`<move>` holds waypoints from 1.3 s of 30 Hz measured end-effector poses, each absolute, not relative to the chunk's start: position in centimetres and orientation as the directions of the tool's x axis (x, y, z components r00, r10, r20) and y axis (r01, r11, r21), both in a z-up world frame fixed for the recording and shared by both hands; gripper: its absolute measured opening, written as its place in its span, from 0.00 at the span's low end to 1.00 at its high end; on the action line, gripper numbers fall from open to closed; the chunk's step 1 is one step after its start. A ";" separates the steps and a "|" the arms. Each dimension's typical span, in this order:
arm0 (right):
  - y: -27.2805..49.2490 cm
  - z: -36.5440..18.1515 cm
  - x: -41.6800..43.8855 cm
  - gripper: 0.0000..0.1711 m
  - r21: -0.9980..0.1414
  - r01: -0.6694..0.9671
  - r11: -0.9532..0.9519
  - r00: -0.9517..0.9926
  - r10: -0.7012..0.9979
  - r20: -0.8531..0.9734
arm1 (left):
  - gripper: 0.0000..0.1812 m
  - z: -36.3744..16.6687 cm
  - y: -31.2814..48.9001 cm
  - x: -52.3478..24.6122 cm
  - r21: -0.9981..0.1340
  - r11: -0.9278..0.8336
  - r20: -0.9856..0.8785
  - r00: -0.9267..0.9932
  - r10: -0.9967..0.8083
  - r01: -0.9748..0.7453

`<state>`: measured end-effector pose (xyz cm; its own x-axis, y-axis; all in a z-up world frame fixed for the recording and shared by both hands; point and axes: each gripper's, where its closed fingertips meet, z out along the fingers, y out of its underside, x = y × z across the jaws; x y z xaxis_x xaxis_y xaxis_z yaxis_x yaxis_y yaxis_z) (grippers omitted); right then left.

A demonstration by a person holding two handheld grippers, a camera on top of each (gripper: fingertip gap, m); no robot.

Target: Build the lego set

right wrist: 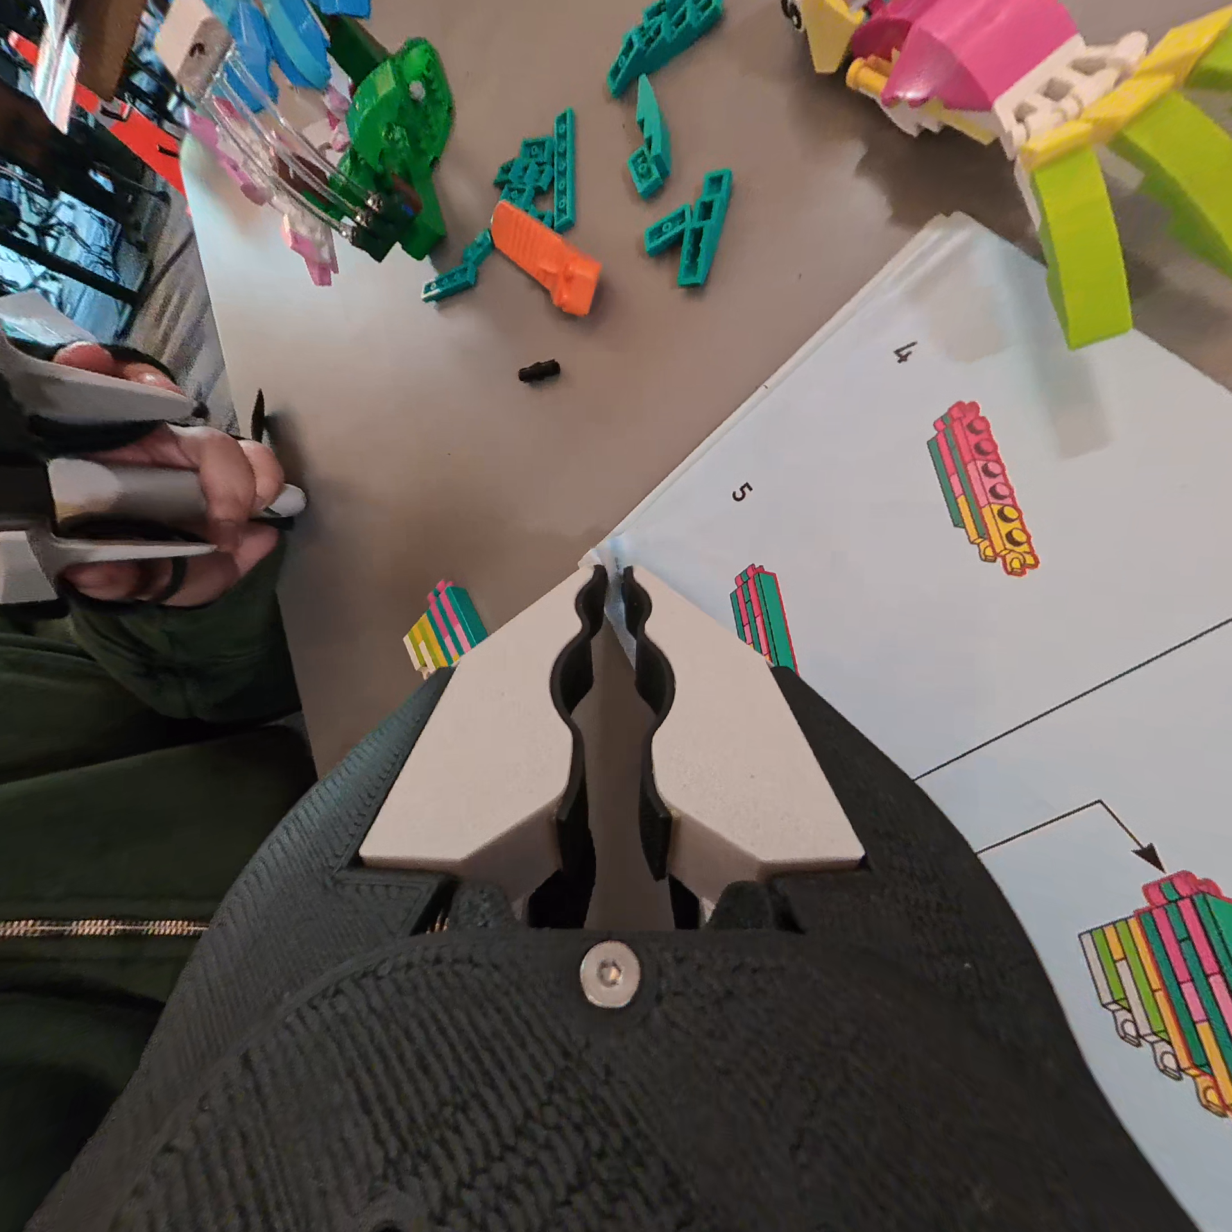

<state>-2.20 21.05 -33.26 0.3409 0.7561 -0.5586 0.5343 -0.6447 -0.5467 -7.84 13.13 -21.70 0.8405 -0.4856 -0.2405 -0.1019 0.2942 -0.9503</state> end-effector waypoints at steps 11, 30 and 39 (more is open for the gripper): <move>21.2 -33.2 -2.1 0.02 -0.482 0.483 -0.731 0.343 0.664 -0.664 | 0.23 -21.8 13.1 -7.8 -0.950 0.293 -0.242 0.838 -0.488 -0.104; 21.2 -33.2 -1.9 0.02 -0.442 0.476 -0.760 0.322 0.618 -0.717 | 0.24 -21.8 13.0 -7.6 -0.948 0.299 -0.250 0.833 -0.493 -0.107; 21.2 -33.1 -1.9 0.03 -0.425 0.468 -0.775 0.313 0.595 -0.740 | 0.24 -21.9 13.1 -7.5 -0.948 0.297 -0.254 0.831 -0.495 -0.114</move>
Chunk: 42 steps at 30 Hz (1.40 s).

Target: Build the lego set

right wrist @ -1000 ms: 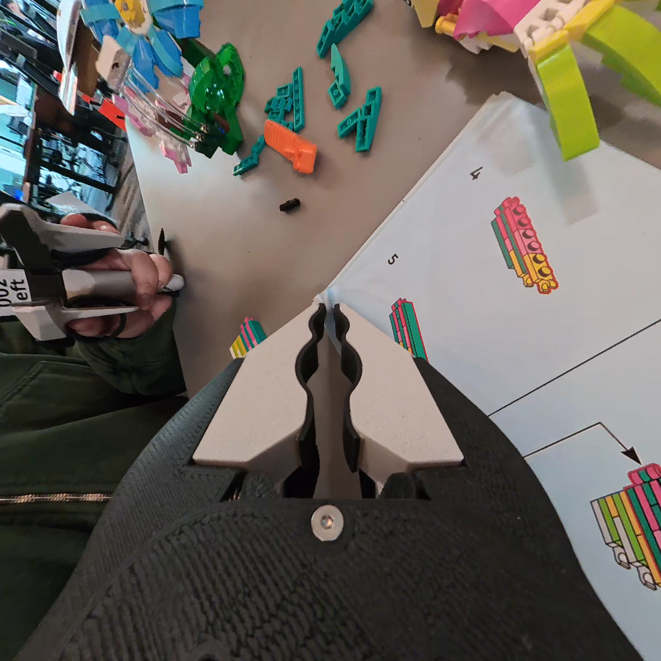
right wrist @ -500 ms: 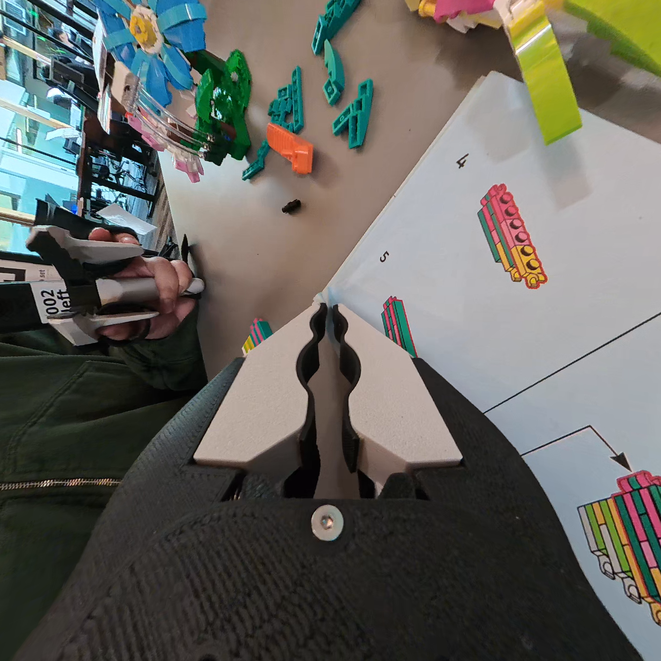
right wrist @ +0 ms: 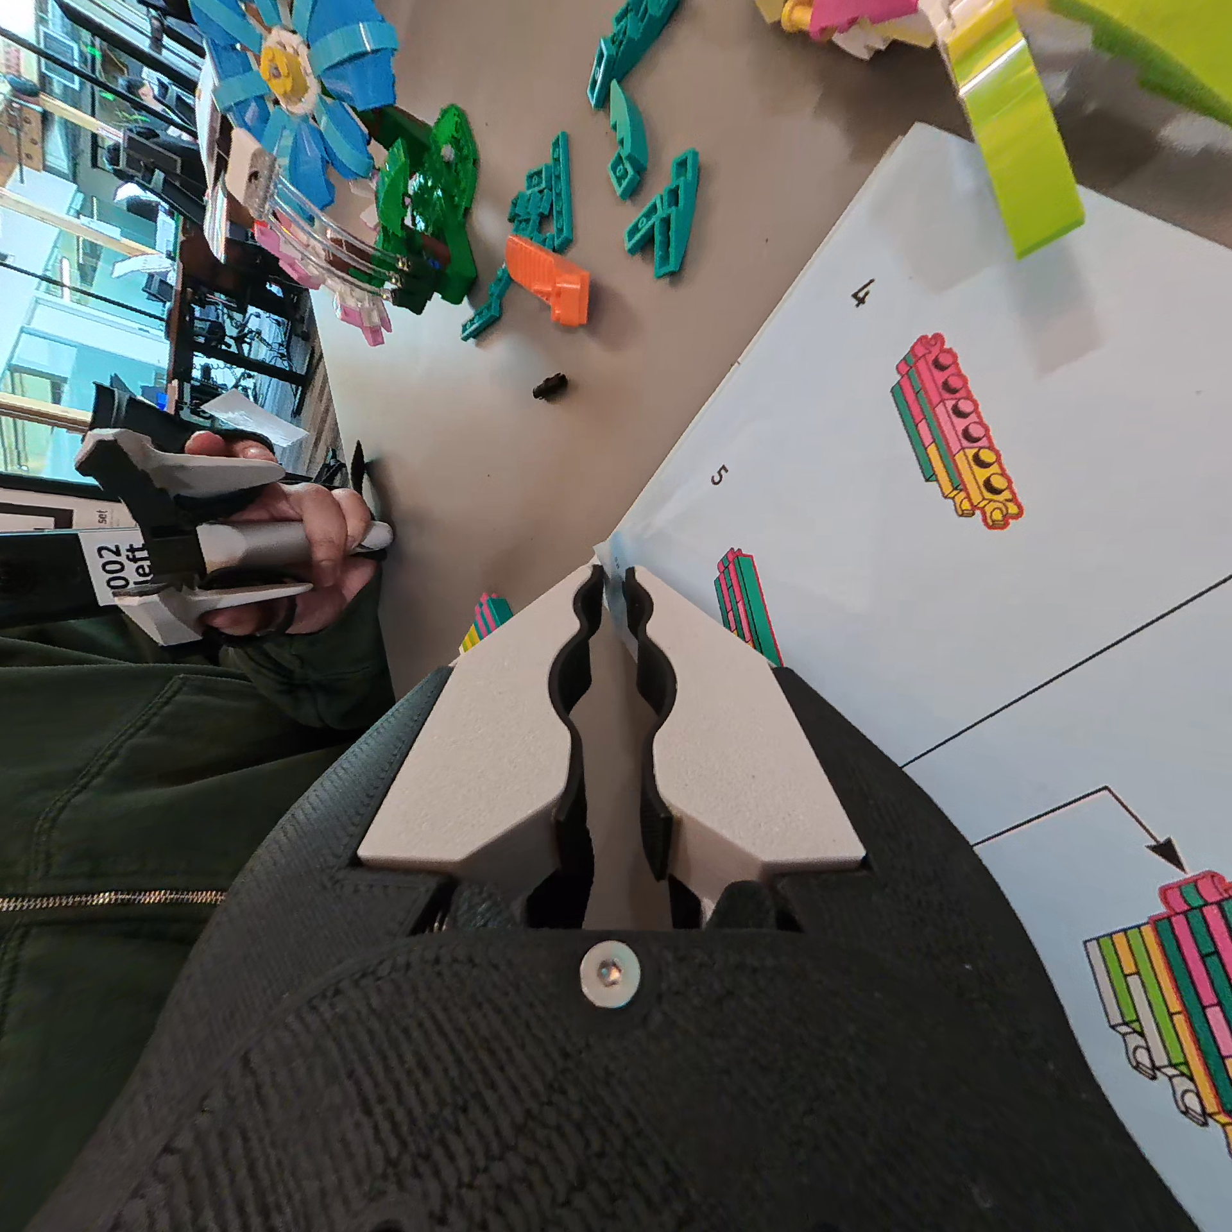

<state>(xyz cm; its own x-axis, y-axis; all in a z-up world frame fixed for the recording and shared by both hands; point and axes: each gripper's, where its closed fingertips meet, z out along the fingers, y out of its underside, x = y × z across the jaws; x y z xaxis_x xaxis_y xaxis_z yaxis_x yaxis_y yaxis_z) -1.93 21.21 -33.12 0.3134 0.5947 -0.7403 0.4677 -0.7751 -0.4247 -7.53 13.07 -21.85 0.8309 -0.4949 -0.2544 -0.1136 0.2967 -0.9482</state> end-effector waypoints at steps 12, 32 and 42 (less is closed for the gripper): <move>21.7 -30.4 -0.3 0.00 -0.634 0.387 -0.670 0.338 0.742 -0.579 | 0.23 -21.9 13.1 -7.4 -0.947 0.297 -0.260 0.828 -0.496 -0.119; 26.5 -28.6 32.0 0.08 -0.873 -0.099 -0.478 0.970 0.151 -0.193 | 0.23 -22.2 13.2 -7.2 -0.945 0.292 -0.279 0.825 -0.492 -0.145; 26.5 -30.3 30.5 0.00 -0.854 0.148 -0.499 0.955 0.298 -0.009 | 0.23 -22.3 13.3 -7.1 -0.945 0.286 -0.285 0.824 -0.490 -0.157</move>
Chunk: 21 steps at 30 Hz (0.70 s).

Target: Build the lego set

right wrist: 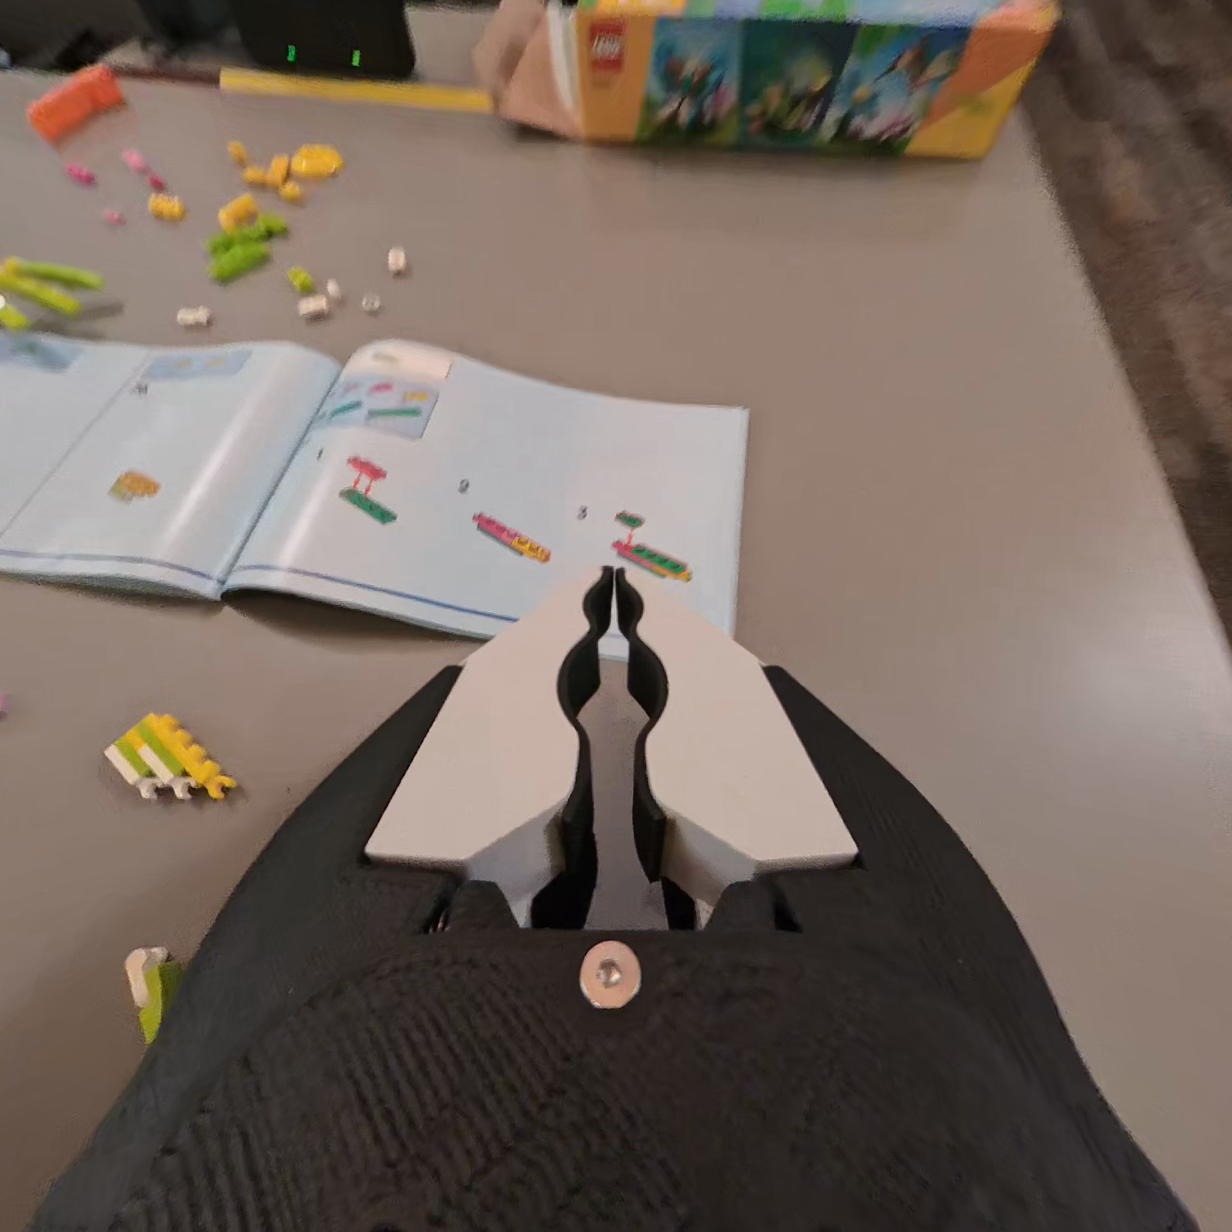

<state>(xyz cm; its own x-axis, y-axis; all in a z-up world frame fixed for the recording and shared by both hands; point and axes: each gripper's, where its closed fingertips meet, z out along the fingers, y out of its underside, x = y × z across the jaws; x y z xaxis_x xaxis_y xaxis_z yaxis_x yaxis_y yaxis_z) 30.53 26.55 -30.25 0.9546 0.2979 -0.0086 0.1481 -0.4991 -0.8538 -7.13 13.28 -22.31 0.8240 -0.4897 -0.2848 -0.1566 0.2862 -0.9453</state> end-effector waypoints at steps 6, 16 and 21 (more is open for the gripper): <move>27.0 -33.6 32.8 0.00 -0.763 0.180 -0.621 0.973 0.224 0.047 | 0.23 -22.3 13.3 -7.1 -0.944 0.287 -0.288 0.822 -0.490 -0.160; 27.1 -32.1 36.2 0.01 -0.809 0.136 -0.572 0.990 0.098 0.097 | 0.23 -22.4 13.2 -7.0 -0.943 0.288 -0.293 0.821 -0.491 -0.164; 26.8 -20.2 37.0 0.09 -0.961 0.266 0.077 0.964 -0.050 0.263 | 0.23 -22.3 13.3 -7.2 -0.946 0.286 -0.281 0.825 -0.491 -0.152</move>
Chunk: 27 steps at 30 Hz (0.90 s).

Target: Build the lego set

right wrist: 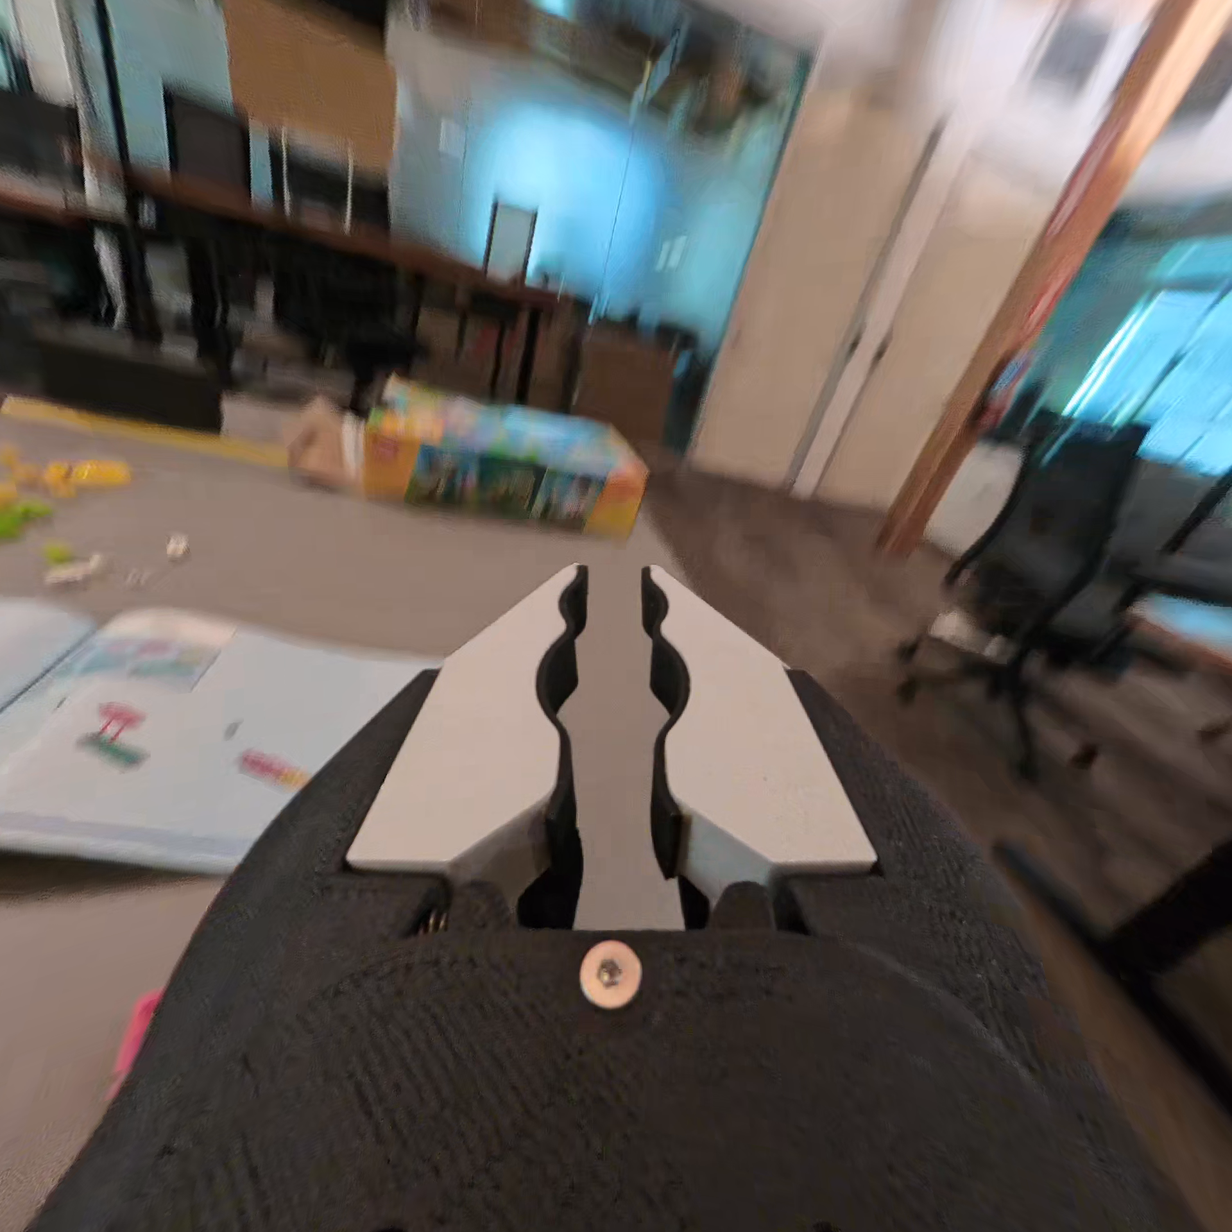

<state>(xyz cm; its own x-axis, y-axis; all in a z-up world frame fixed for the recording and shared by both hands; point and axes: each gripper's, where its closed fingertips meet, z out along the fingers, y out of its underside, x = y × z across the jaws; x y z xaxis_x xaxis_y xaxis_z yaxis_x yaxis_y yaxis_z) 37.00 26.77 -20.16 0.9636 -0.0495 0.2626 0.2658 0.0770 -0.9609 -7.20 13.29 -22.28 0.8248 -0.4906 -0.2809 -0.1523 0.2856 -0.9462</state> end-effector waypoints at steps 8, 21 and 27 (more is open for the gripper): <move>28.1 -17.9 34.8 0.06 -0.893 0.282 0.350 0.943 0.069 0.325 | 0.23 -22.0 13.5 -7.9 -0.956 0.273 -0.230 0.845 -0.483 -0.104; 28.9 -19.7 34.0 0.04 -0.914 0.190 0.359 0.933 0.222 0.282 | 0.24 -21.5 14.8 -10.0 -0.975 0.221 -0.084 0.887 -0.454 0.021; 28.8 -19.6 33.8 0.04 -0.917 0.167 0.363 0.932 0.246 0.267 | 0.24 -21.5 15.3 -10.7 -0.977 0.213 -0.071 0.909 -0.410 0.020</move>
<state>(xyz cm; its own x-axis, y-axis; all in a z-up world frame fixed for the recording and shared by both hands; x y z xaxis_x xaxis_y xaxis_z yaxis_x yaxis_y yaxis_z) 33.81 28.75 -19.64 0.9316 0.2464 0.2670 0.1667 0.3632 -0.9167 -10.74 15.28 -21.55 0.9092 -0.4103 -0.0710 0.0197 0.2128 -0.9769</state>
